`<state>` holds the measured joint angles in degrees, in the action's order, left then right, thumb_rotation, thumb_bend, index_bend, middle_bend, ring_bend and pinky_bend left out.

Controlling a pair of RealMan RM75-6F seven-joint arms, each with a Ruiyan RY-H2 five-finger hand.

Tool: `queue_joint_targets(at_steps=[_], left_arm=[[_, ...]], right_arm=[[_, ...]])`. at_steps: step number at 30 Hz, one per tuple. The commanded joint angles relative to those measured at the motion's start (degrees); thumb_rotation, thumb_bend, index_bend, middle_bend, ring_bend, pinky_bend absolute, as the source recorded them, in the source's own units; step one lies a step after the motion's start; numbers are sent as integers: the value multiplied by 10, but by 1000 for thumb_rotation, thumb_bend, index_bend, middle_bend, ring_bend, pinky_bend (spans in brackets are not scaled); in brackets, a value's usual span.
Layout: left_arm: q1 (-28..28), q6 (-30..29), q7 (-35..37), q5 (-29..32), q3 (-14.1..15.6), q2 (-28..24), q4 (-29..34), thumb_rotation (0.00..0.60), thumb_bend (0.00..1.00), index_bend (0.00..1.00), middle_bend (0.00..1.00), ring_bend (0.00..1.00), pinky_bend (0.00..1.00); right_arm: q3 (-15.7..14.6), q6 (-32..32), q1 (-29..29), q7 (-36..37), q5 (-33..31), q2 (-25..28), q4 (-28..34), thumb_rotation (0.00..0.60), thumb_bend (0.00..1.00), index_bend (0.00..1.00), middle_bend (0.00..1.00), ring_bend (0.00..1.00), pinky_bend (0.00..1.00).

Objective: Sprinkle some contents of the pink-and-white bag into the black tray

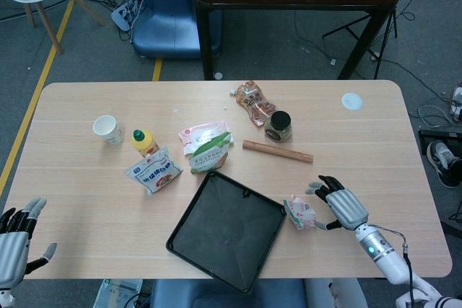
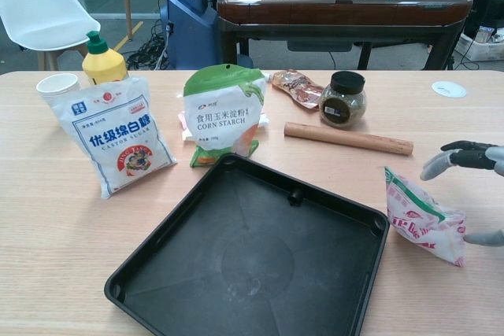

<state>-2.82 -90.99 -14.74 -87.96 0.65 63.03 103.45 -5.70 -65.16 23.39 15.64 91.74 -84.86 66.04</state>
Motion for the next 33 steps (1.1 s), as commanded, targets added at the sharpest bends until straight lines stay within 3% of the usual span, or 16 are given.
queue_joint_targets(at_steps=[1, 11, 29, 33], left_arm=[[-2, -2, -7, -1, 1, -2, 5, 600, 248, 97, 108, 150, 58], [-5, -5, -24, -3, 4, -4, 18, 600, 248, 97, 108, 151, 58], [-7, -4, -32, 1, 4, -4, 24, 600, 248, 97, 107, 150, 58], [-7, -2, -31, 1, 3, -3, 22, 600, 248, 97, 107, 150, 58]], right_arm=[[1, 9, 7, 6, 5, -9, -15, 598, 16, 266, 186, 41, 22], [-14, 16, 16, 44, 29, -21, -37, 556, 17, 266, 183, 40, 12], [-15, 27, 34, 69, 41, -57, -95, 562, 16, 266, 185, 40, 11], [-15, 30, 37, 77, 41, -65, -109, 573, 70, 294, 214, 40, 10]])
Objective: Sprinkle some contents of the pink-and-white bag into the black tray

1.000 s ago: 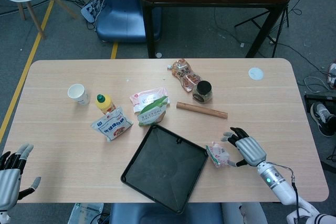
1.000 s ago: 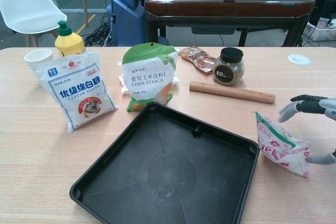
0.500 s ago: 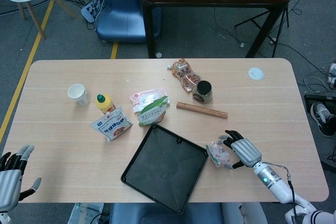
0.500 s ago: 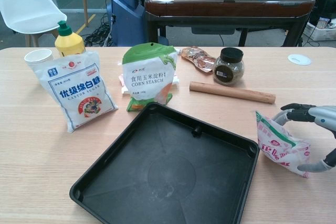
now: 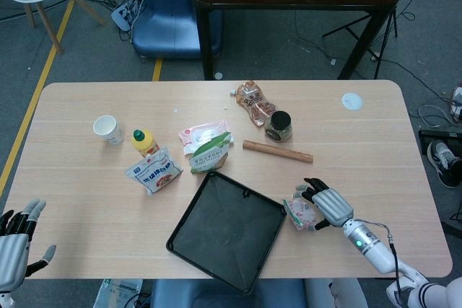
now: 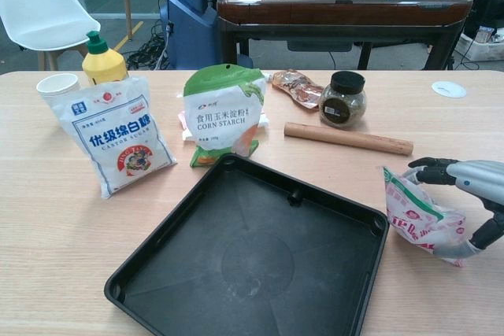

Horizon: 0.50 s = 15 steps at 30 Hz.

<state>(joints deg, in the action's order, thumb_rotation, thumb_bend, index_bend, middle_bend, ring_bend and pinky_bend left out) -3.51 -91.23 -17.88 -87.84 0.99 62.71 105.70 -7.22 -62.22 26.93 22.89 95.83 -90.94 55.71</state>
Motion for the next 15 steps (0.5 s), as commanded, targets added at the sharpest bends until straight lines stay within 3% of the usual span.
queue_joint_targets(at_steps=[1, 9, 15], left_arm=[[1, 1, 0, 0, 0, 0, -1, 600, 248, 97, 107, 150, 58], [-1, -1, 2, 0, -1, 0, -1, 600, 248, 97, 107, 150, 58], [-1, -1, 8, -2, 1, -2, -1, 600, 248, 97, 107, 150, 58]], right_arm=[[1, 1, 3, 7, 1, -8, -11, 578, 101, 314, 229, 41, 11], [4, -14, 5, 22, 4, -22, -37, 600, 357, 485, 367, 136, 11], [12, -56, -2, 25, 7, -13, -39, 600, 448, 590, 455, 254, 34]])
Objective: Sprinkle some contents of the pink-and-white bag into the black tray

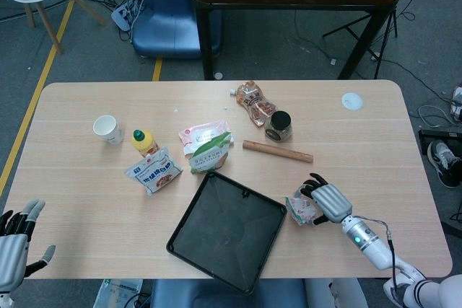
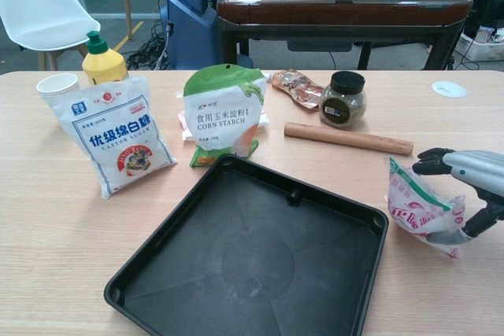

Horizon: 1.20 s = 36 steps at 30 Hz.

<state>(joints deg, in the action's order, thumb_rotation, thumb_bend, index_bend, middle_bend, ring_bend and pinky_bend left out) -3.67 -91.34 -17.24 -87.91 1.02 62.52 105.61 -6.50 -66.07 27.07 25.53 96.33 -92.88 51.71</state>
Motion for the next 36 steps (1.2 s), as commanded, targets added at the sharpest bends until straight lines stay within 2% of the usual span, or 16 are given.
queue_joint_targets(at_steps=[1, 5, 10, 15, 18, 22, 27, 36], left_arm=[[1, 1, 3, -2, 0, -1, 1, 600, 248, 97, 107, 150, 58], [2, 1, 6, -6, 1, -3, 1, 600, 248, 97, 107, 150, 57], [3, 2, 17, -11, 2, -2, -5, 600, 248, 97, 107, 150, 58], [1, -2, 33, -14, 2, -1, -15, 600, 248, 98, 107, 150, 58], [-1, -5, 44, -15, 2, -1, -22, 600, 248, 97, 107, 150, 58], [-2, -8, 59, -14, 1, -2, -33, 600, 248, 97, 108, 150, 58], [-3, -9, 78, -14, 0, -2, -47, 600, 248, 97, 107, 150, 57], [-2, -6, 97, -12, -1, 0, -63, 600, 248, 97, 107, 150, 57]], right_arm=[[6, -24, -4, -7, 3, 12, 6, 600, 453, 603, 467, 271, 48], [21, -55, 1, -53, 8, 47, 51, 600, 469, 621, 496, 326, 95], [53, -77, 20, -198, 18, 100, 145, 600, 483, 638, 534, 400, 185], [90, -35, 51, -347, -1, 137, 250, 600, 484, 643, 571, 465, 283], [109, -7, 69, -437, -16, 138, 286, 600, 484, 649, 594, 508, 335], [126, 22, 88, -538, -33, 121, 308, 600, 484, 665, 628, 574, 413], [134, 51, 107, -636, -53, 88, 309, 600, 485, 675, 642, 609, 466], [134, 56, 127, -750, -50, 36, 284, 600, 486, 676, 642, 637, 514]])
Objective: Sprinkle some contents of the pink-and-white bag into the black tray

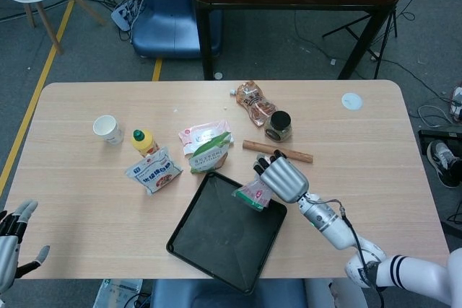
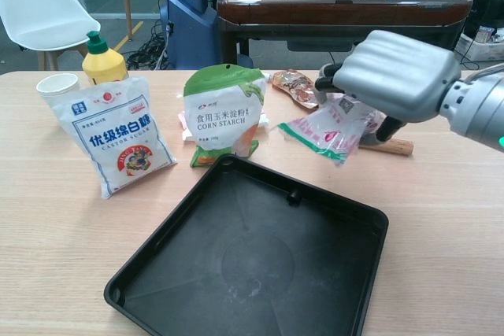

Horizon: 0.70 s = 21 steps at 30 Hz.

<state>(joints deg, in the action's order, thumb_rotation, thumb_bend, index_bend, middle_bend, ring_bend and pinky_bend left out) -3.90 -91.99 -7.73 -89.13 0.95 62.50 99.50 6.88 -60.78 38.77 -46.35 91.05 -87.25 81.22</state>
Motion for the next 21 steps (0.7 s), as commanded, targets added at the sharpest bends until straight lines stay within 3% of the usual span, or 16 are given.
queue_joint_targets(at_steps=[1, 12, 21], left_arm=[[0, 0, 3, 0, -1, 1, -3, 600, 248, 97, 107, 150, 57], [0, 0, 7, 0, -1, 2, -6, 600, 248, 97, 107, 150, 57], [-1, -1, 7, 1, -1, 2, -5, 600, 248, 97, 107, 150, 57]], right_arm=[[-2, 1, 12, -42, 8, -24, -16, 600, 487, 678, 643, 640, 517], [-33, -29, 27, -138, 84, -65, -94, 600, 494, 690, 651, 655, 517], [-40, -40, 33, -184, 116, -79, -130, 600, 494, 690, 650, 655, 520]])
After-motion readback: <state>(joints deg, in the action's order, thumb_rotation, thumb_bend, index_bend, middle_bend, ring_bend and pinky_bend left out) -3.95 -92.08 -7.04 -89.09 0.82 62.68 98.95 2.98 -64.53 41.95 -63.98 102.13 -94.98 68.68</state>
